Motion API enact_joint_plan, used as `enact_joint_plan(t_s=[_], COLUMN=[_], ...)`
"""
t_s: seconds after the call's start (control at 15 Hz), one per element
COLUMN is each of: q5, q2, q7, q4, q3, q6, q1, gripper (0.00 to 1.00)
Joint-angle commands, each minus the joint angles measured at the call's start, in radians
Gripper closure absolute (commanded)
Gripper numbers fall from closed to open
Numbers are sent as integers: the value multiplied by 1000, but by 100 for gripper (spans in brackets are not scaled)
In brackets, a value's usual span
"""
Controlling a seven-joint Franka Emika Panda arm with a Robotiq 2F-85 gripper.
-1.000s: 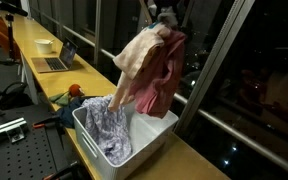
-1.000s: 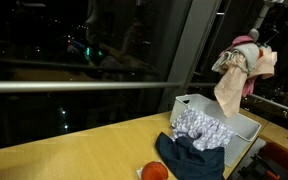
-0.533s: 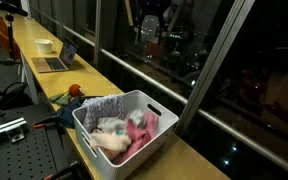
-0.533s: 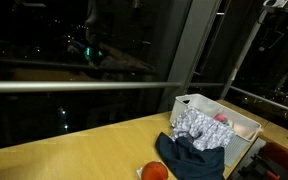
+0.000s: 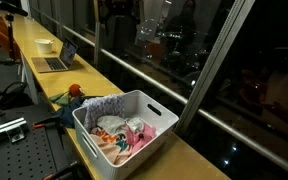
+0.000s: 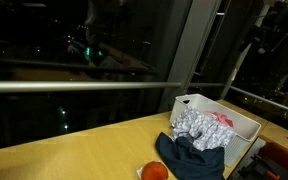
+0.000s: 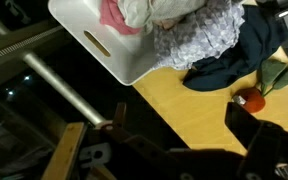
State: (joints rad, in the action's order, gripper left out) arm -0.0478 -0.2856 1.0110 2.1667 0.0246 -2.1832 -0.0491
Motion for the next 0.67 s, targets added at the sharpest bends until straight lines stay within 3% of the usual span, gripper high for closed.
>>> enact_joint_plan(t_s=[0.0,0.33,0.6], q5=[80,278,484], q2=[15,193,349], q7=[-20,-65,-129], q4=[130,187,142], q3=[-75,-174,-205], q6=[-143,-256,-224], q1=[-67,-125,-130], gripper=[0,0,0])
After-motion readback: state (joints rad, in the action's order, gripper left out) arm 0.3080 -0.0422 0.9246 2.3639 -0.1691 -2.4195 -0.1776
